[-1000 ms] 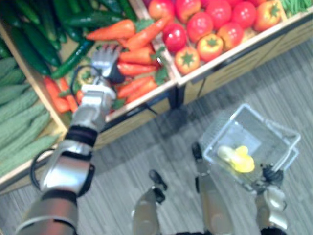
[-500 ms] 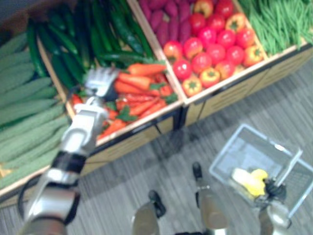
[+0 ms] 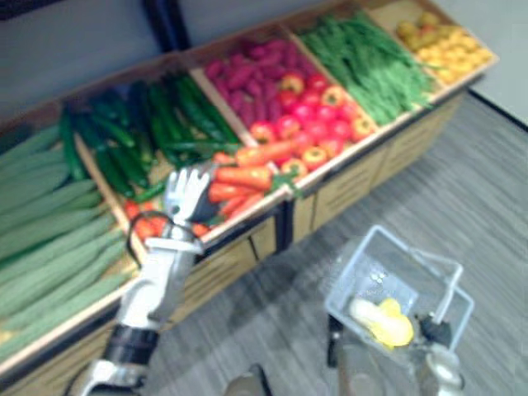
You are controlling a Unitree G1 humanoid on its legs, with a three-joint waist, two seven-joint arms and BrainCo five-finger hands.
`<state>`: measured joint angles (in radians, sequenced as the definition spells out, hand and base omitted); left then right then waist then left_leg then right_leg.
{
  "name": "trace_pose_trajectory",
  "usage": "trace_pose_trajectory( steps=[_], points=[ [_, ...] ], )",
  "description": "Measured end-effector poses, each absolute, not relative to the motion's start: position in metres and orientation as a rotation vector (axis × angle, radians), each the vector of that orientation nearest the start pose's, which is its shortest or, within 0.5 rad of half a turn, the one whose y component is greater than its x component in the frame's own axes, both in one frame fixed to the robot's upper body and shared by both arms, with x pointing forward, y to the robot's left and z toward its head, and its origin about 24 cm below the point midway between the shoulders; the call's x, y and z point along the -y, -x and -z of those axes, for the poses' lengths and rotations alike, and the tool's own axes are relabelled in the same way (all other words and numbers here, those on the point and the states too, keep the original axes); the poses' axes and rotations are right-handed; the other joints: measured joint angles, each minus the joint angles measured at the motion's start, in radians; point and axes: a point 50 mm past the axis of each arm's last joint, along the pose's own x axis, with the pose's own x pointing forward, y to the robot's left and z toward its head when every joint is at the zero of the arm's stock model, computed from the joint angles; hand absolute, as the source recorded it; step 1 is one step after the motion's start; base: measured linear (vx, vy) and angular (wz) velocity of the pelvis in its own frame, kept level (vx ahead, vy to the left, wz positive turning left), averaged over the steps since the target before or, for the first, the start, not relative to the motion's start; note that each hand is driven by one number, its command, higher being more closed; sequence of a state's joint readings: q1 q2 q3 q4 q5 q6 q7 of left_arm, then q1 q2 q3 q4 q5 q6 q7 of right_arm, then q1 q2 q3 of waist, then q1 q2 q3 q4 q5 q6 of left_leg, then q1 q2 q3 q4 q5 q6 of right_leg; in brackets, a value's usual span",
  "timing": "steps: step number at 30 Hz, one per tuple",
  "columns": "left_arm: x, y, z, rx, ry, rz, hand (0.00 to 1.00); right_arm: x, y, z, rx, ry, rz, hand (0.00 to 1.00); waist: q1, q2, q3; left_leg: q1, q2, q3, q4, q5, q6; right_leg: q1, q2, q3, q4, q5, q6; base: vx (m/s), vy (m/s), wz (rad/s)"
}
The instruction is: Pick vegetable in the basket
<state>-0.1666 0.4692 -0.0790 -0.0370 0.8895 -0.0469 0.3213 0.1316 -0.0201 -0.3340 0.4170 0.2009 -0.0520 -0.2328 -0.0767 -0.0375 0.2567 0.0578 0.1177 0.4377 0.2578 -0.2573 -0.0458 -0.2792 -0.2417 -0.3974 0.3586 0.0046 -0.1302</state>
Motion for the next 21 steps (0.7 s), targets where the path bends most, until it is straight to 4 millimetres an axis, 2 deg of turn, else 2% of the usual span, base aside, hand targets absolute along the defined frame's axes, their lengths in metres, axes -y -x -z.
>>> trace_pose_trajectory(
  steps=[1,2,3,4,5,6,7,8,9,10,11,12,13,14,15,17,18,19,20,21],
  points=[
    [-0.200,-0.266,-0.111,0.434,-1.240,-0.233,1.00,0.240,-0.181,0.064,-0.442,-0.138,0.599,1.00,0.001,0.006,0.004,-0.009,-0.003,0.030,0.050,-0.003,0.009,-0.001,0.010,-0.054,-0.040,0.094,-0.019,-0.19,0.129,-2.01],
    [-0.195,-0.263,-0.105,0.412,-1.207,-0.217,1.00,0.231,-0.191,0.059,-0.419,-0.125,0.546,1.00,0.015,0.013,-0.001,-0.033,0.001,0.027,0.058,0.002,0.047,0.026,0.067,-0.040,-0.197,0.219,-0.026,-0.21,0.073,-2.01],
    [-0.190,-0.261,-0.102,0.409,-1.184,-0.204,1.00,0.226,-0.196,0.055,-0.401,-0.113,0.524,1.00,0.036,0.027,-0.016,-0.034,0.012,0.041,-0.004,0.012,0.065,0.035,0.093,-0.046,-0.272,0.252,-0.041,-0.29,0.009,-2.19],
    [-0.183,-0.256,-0.100,0.411,-1.132,-0.204,1.00,0.216,-0.213,0.044,-0.345,-0.105,0.479,1.00,0.047,0.034,-0.015,-0.019,0.026,0.143,-0.042,0.016,0.015,0.000,0.059,-0.162,-0.076,0.041,-0.033,-0.22,-0.010,-2.35],
    [-0.174,-0.252,-0.091,0.383,-1.071,-0.188,1.00,0.208,-0.223,0.038,-0.320,-0.101,0.436,1.00,0.052,0.040,-0.018,-0.012,0.028,0.225,-0.043,0.015,0.024,0.007,0.001,-0.260,0.056,-0.085,-0.008,-0.23,-0.013,-2.17],
    [-0.170,-0.250,-0.087,0.369,-1.031,-0.175,1.00,0.205,-0.228,0.036,-0.310,-0.096,0.418,1.00,0.052,0.047,-0.019,-0.010,0.033,0.261,-0.045,0.015,0.024,0.024,-0.022,-0.299,0.085,-0.118,0.020,-0.08,-0.033,-1.94],
    [-0.166,-0.245,-0.079,0.334,-0.983,-0.170,1.00,0.195,-0.236,0.031,-0.290,-0.082,0.376,1.00,0.056,0.048,-0.020,-0.002,0.041,0.337,-0.042,0.015,0.023,0.058,-0.058,-0.351,0.095,-0.157,0.071,-0.02,-0.035,-1.51],
    [-0.165,-0.243,-0.075,0.317,-0.975,-0.168,1.00,0.190,-0.239,0.028,-0.282,-0.076,0.352,1.00,0.058,0.045,-0.021,-0.002,0.045,0.368,-0.037,0.015,0.024,0.075,-0.068,-0.357,0.080,-0.168,0.098,0.00,-0.087,-1.89],
    [-0.163,-0.243,-0.069,0.293,-0.965,-0.157,1.00,0.183,-0.244,0.025,-0.271,-0.061,0.310,1.00,0.062,0.048,-0.020,0.000,0.064,0.430,-0.022,0.017,0.021,0.072,-0.041,-0.360,0.024,-0.162,0.126,0.01,-0.148,-1.53],
    [-0.160,-0.244,-0.063,0.269,-0.955,-0.142,1.00,0.175,-0.244,0.027,-0.282,-0.051,0.266,1.00,0.054,0.058,-0.024,0.001,0.100,0.461,-0.001,0.023,0.011,0.081,0.029,-0.322,-0.061,-0.116,0.092,0.02,-0.175,-1.40],
    [-0.158,-0.244,-0.060,0.259,-0.946,-0.137,1.00,0.172,-0.243,0.029,-0.294,-0.045,0.243,1.00,0.052,0.059,-0.025,0.009,0.123,0.470,0.019,0.023,0.011,0.096,0.069,-0.302,-0.101,-0.096,0.078,0.06,-0.228,-1.37],
    [-0.155,-0.244,-0.054,0.233,-0.911,-0.122,1.00,0.164,-0.239,0.032,-0.315,-0.034,0.197,1.00,0.060,0.056,-0.025,0.035,0.168,0.483,0.079,0.023,0.011,0.129,0.130,-0.244,-0.174,-0.065,0.058,0.08,-0.234,-1.52],
    [-0.150,-0.243,-0.047,0.212,-0.894,-0.099,1.00,0.156,-0.235,0.033,-0.319,-0.024,0.150,1.00,0.065,0.057,-0.025,0.029,0.202,0.438,0.165,0.000,0.026,0.154,0.170,-0.183,-0.210,-0.057,0.047,0.06,-0.213,-1.58],
    [-0.148,-0.243,-0.045,0.205,-0.888,-0.092,1.00,0.153,-0.234,0.032,-0.317,-0.015,0.130,1.00,0.066,0.057,-0.025,0.016,0.200,0.370,0.193,-0.017,0.036,0.159,0.183,-0.156,-0.218,-0.054,0.043,0.00,-0.140,-1.60],
    [-0.144,-0.242,-0.041,0.195,-0.876,-0.084,1.00,0.146,-0.235,0.030,-0.307,-0.005,0.091,1.00,0.076,0.057,-0.025,-0.033,0.153,0.179,0.209,-0.049,0.014,0.161,0.207,-0.100,-0.242,-0.048,0.042,-0.03,-0.080,-1.47],
    [-0.138,-0.241,-0.037,0.192,-0.865,-0.068,1.00,0.137,-0.237,0.025,-0.283,0.001,0.041,1.00,0.088,0.057,-0.025,-0.114,0.049,-0.102,0.190,-0.070,-0.015,0.168,0.234,-0.024,-0.289,-0.034,0.065,-0.03,-0.063,-1.45],
    [-0.136,-0.240,-0.034,0.180,-0.862,-0.063,1.00,0.133,-0.240,0.023,-0.273,-0.004,0.020,1.00,0.095,0.055,-0.024,-0.143,-0.004,-0.218,0.159,-0.069,-0.013,0.172,0.244,0.017,-0.300,-0.022,0.060,-0.01,-0.040,-1.16],
    [-0.135,-0.240,-0.031,0.166,-0.860,-0.061,1.00,0.131,-0.240,0.022,-0.272,-0.002,0.009,1.00,0.102,0.054,-0.024,-0.156,-0.027,-0.257,0.126,-0.061,-0.003,0.176,0.248,0.042,-0.293,-0.014,0.053,0.02,-0.022,-1.00],
    [-0.134,-0.239,-0.029,0.159,-0.859,-0.055,1.00,0.131,-0.240,0.022,-0.271,-0.002,0.004,1.00,0.108,0.055,-0.024,-0.158,-0.035,-0.252,0.082,-0.031,0.018,0.177,0.250,0.060,-0.270,-0.015,0.052,0.04,0.019,-0.75],
    [-0.131,-0.239,-0.028,0.160,-0.859,-0.044,1.00,0.130,-0.241,0.022,-0.270,0.000,-0.002,1.00,0.111,0.055,-0.025,-0.157,-0.034,-0.231,0.034,0.057,0.036,0.161,0.253,0.078,-0.212,-0.039,0.049,0.07,0.047,-0.67]
  ],
)
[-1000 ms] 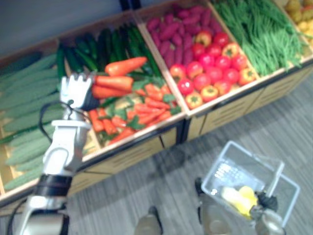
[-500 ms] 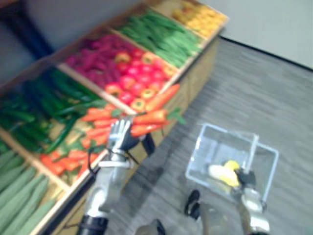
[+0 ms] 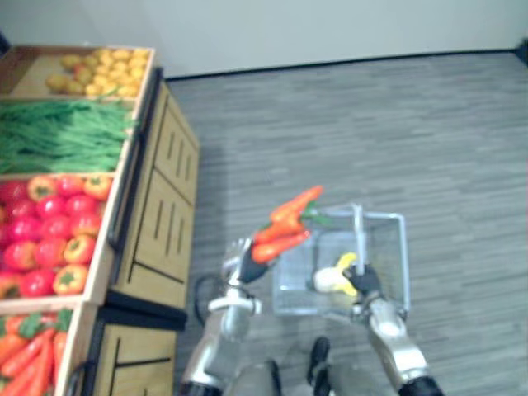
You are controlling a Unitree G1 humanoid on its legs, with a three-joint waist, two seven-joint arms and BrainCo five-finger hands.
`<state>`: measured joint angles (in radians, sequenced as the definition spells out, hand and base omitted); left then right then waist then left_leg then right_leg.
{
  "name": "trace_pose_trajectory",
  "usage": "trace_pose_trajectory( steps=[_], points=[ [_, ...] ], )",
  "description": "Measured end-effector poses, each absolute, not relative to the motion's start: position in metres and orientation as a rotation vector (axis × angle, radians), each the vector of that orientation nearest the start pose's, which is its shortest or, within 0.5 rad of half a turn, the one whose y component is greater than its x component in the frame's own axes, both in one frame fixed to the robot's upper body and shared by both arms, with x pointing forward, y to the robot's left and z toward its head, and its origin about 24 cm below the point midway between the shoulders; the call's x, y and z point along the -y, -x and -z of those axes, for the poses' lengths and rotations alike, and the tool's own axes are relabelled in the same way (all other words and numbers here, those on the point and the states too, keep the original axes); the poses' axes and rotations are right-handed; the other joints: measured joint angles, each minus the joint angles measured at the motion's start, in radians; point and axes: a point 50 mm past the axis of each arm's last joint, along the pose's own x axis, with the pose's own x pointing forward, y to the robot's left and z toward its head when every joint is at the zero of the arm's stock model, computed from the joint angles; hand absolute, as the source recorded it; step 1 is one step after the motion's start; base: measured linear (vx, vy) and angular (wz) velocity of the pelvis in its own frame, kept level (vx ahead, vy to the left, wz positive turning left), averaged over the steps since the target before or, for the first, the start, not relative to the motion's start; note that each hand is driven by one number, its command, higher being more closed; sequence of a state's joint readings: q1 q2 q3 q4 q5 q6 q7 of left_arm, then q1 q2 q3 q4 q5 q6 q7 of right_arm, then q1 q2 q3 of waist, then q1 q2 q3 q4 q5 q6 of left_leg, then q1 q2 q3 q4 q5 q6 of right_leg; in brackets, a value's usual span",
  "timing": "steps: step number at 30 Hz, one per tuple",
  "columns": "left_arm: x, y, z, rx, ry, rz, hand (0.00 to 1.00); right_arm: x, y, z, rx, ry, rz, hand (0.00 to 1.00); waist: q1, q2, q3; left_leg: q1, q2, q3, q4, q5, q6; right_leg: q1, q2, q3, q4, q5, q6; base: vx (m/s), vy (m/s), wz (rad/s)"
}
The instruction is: Pick vegetable in the basket
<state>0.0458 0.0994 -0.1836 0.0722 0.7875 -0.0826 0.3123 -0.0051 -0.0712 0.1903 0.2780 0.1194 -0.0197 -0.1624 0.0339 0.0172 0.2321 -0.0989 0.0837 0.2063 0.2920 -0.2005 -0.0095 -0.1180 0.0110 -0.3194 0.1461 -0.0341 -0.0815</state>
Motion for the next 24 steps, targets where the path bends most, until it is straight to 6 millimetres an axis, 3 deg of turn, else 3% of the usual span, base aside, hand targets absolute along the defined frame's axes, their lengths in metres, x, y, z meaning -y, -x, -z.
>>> trace_pose_trajectory(
  steps=[1,3,5,6,11,15,16,20,24],
  points=[
    [-0.130,-0.238,-0.027,0.159,-0.865,-0.033,1.00,0.125,-0.240,0.021,-0.267,-0.002,-0.018,1.00,0.001,-0.023,-0.003,0.016,-0.007,0.022,-0.014,0.000,0.000,-0.034,-0.022,0.018,0.076,-0.037,0.010,0.05,0.055,-0.39],
    [-0.122,-0.243,-0.025,0.166,-0.872,0.005,1.00,0.124,-0.242,0.015,-0.240,-0.009,-0.025,1.00,-0.008,-0.041,-0.003,0.015,-0.035,0.023,-0.036,0.015,0.017,-0.086,-0.061,0.023,0.162,-0.063,0.023,0.03,0.085,-0.04],
    [-0.114,-0.247,-0.021,0.163,-0.887,0.043,1.00,0.121,-0.244,0.009,-0.214,-0.013,-0.039,1.00,-0.009,-0.044,-0.004,0.020,-0.062,0.025,-0.081,0.048,0.031,-0.104,-0.083,0.031,0.170,-0.062,0.023,0.02,0.106,0.09],
    [-0.112,-0.248,-0.022,0.164,-0.890,0.050,1.00,0.118,-0.245,0.005,-0.197,-0.019,-0.052,1.00,-0.012,-0.043,-0.005,0.022,-0.071,0.023,-0.108,0.065,0.032,-0.101,-0.085,0.031,0.141,-0.048,0.041,0.01,0.084,0.10],
    [-0.107,-0.250,-0.019,0.156,-0.902,0.068,1.00,0.094,-0.242,-0.005,-0.161,-0.064,-0.167,1.00,-0.006,-0.045,-0.008,0.054,-0.070,0.029,-0.181,0.087,0.036,-0.007,-0.044,0.043,-0.072,0.068,0.055,-0.02,0.087,-0.06],
    [-0.103,-0.248,-0.006,0.115,-0.918,0.104,1.00,0.084,-0.241,-0.011,-0.142,-0.091,-0.222,1.00,-0.003,-0.046,-0.008,0.057,-0.080,0.030,-0.200,0.099,0.045,0.018,-0.042,0.045,-0.139,0.105,0.063,-0.01,0.078,0.00],
    [-0.104,-0.247,-0.001,0.096,-0.924,0.109,0.00,0.081,-0.240,-0.011,-0.142,-0.092,-0.235,1.00,-0.002,-0.047,-0.009,0.065,-0.084,0.030,-0.205,0.103,0.045,0.026,-0.042,0.046,-0.150,0.111,0.061,0.03,0.063,0.02],
    [-0.102,-0.251,0.007,0.062,-0.951,0.144,0.00,0.078,-0.239,-0.010,-0.151,-0.122,-0.259,1.00,-0.003,-0.047,-0.011,0.070,-0.092,0.028,-0.215,0.107,0.046,0.041,-0.042,0.046,-0.187,0.131,0.060,0.03,0.055,0.00],
    [-0.085,-0.248,0.021,0.041,-1.002,0.272,0.00,0.078,-0.238,-0.010,-0.158,-0.148,-0.259,1.00,-0.007,-0.047,-0.011,0.078,-0.101,0.028,-0.225,0.110,0.046,0.069,-0.042,0.048,-0.237,0.157,0.061,0.03,0.050,0.00]
  ],
)
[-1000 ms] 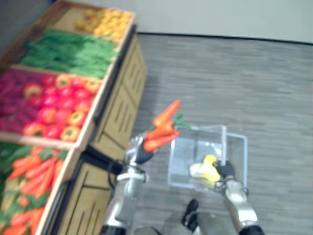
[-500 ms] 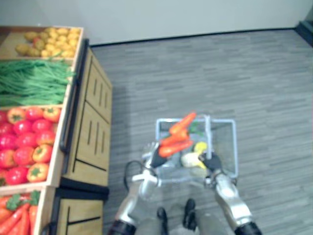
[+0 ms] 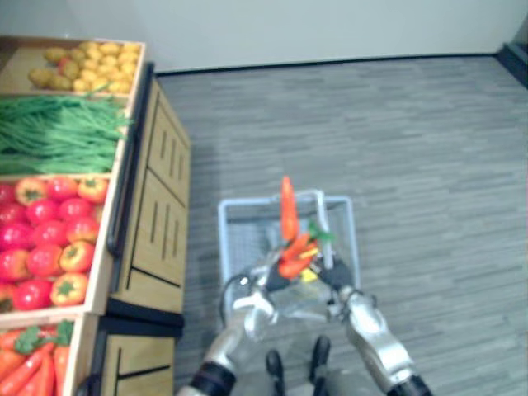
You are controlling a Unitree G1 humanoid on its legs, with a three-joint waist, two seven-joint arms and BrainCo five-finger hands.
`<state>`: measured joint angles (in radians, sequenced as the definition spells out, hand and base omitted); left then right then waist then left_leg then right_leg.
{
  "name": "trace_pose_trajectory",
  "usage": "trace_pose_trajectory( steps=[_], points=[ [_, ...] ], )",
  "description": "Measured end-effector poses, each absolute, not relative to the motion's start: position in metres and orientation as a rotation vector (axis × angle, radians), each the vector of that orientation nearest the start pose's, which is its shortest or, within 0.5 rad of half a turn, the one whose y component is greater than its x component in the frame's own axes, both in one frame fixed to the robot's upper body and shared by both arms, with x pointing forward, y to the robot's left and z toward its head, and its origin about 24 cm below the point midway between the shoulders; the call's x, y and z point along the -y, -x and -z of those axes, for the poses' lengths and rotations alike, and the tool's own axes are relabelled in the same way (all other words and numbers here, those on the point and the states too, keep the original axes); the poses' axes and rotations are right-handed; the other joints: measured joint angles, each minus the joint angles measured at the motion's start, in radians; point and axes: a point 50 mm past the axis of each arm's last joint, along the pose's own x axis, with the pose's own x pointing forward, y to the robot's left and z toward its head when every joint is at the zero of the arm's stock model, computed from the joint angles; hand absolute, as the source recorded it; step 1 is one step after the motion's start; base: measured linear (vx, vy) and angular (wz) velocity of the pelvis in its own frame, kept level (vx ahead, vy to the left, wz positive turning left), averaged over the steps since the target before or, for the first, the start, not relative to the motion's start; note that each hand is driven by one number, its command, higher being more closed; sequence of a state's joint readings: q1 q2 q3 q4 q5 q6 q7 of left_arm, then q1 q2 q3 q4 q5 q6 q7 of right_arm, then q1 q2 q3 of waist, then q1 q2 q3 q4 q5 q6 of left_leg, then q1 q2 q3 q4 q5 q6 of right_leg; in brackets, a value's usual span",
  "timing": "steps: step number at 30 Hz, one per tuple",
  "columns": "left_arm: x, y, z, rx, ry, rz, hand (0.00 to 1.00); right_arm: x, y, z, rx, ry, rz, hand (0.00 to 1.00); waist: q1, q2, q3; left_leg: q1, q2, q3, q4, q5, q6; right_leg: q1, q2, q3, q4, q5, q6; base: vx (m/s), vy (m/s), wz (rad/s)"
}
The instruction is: Pick vegetable in the basket
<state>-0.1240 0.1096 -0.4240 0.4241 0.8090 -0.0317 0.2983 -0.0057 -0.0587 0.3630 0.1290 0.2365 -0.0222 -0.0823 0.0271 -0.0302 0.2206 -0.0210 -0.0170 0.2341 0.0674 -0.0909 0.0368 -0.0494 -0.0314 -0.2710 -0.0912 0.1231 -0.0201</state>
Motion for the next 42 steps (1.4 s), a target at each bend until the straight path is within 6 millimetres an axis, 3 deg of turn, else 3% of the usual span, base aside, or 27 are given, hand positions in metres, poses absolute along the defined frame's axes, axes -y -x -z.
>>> trace_pose_trajectory(
  steps=[6,9,15,17,19,22,25,28,30,32,35,38,42],
  points=[
    [-0.092,-0.250,0.042,-0.067,-1.061,0.289,0.00,0.091,-0.234,-0.002,-0.187,-0.158,-0.199,1.00,-0.026,0.001,-0.001,0.026,-0.006,0.000,-0.017,0.000,0.000,0.025,0.000,0.001,-0.015,0.005,0.008,0.01,0.039,0.00],
    [-0.100,-0.253,0.041,-0.088,-1.057,0.261,0.00,0.108,-0.229,0.010,-0.231,-0.158,-0.128,1.00,-0.026,0.002,-0.001,0.037,-0.008,-0.001,-0.033,0.008,0.001,0.028,0.000,0.000,-0.016,0.005,0.008,0.01,0.022,0.00],
    [-0.087,-0.247,0.024,-0.007,-0.980,0.276,0.00,0.127,-0.212,0.045,-0.379,-0.205,0.058,1.00,-0.042,0.014,-0.008,0.046,-0.011,-0.012,-0.047,0.015,0.004,0.035,-0.002,-0.010,-0.016,0.004,0.009,0.01,0.033,0.05],
    [-0.098,-0.244,0.014,0.010,-0.937,0.201,0.00,0.147,-0.206,0.056,-0.422,-0.187,0.183,1.00,-0.049,0.023,-0.014,0.046,-0.013,-0.020,-0.047,0.015,0.005,0.038,-0.003,-0.016,-0.016,0.004,0.009,0.01,0.034,0.09],
    [-0.132,-0.243,-0.005,0.013,-0.880,0.032,0.00,0.188,-0.189,0.073,-0.497,-0.160,0.381,1.00,-0.047,0.041,-0.023,0.047,-0.014,-0.027,-0.047,0.015,0.005,0.043,-0.005,-0.024,-0.016,0.002,0.012,0.02,0.045,0.11],
    [-0.174,-0.232,-0.026,0.028,-0.711,-0.141,0.00,0.232,-0.159,0.092,-0.605,-0.153,0.629,1.00,-0.047,0.060,-0.035,0.063,-0.014,-0.030,-0.055,0.015,0.004,0.056,-0.006,-0.026,-0.016,-0.003,0.019,0.02,0.039,0.04],
    [-0.185,-0.228,-0.040,0.082,-0.427,-0.170,0.00,0.263,-0.135,0.102,-0.685,-0.122,0.782,1.00,-0.047,0.076,-0.046,0.069,-0.020,-0.037,-0.070,0.015,0.004,0.058,-0.010,-0.033,-0.016,-0.005,0.022,0.00,0.044,0.05],
    [-0.180,-0.229,-0.038,0.067,-0.203,-0.161,0.00,0.279,-0.122,0.106,-0.731,-0.104,0.851,1.00,-0.055,0.080,-0.049,0.077,-0.025,-0.052,-0.086,0.020,0.002,0.068,-0.015,-0.048,-0.016,-0.007,0.024,-0.02,0.056,0.11],
    [-0.178,-0.231,-0.030,0.034,-0.157,-0.159,0.00,0.282,-0.113,0.112,-0.782,-0.091,0.857,1.00,-0.053,0.073,-0.054,0.078,-0.025,-0.054,-0.092,0.022,-0.001,0.069,-0.015,-0.051,-0.016,-0.007,0.024,-0.02,0.044,0.07],
    [-0.183,-0.231,-0.003,-0.086,-0.173,-0.162,0.00,0.280,-0.104,0.119,-0.831,-0.100,0.872,1.00,-0.053,0.070,-0.063,0.085,-0.025,-0.055,-0.102,0.029,-0.003,0.071,-0.015,-0.053,-0.016,-0.007,0.024,0.01,0.033,0.01],
    [-0.200,-0.215,0.053,-0.385,-0.229,-0.212,0.00,0.281,-0.097,0.124,-0.870,-0.117,0.890,1.00,-0.056,0.066,-0.072,0.096,-0.025,-0.052,-0.104,0.030,-0.003,0.074,-0.014,-0.049,-0.016,-0.007,0.024,0.02,0.032,-0.05],
    [-0.233,-0.169,0.111,-0.764,-0.310,-0.330,0.00,0.278,-0.101,0.126,-0.887,-0.131,0.877,1.00,-0.055,0.049,-0.081,0.110,-0.023,-0.038,-0.104,0.030,-0.004,0.081,-0.011,-0.038,-0.016,-0.007,0.024,0.02,0.037,-0.10],
    [-0.254,-0.101,0.146,-1.110,-0.323,-0.441,0.00,0.271,-0.107,0.130,-0.915,-0.160,0.840,1.00,-0.052,0.039,-0.087,0.140,-0.021,-0.004,-0.117,0.026,-0.009,0.094,-0.006,-0.003,-0.021,-0.007,0.024,0.01,0.039,-0.19]
  ],
)
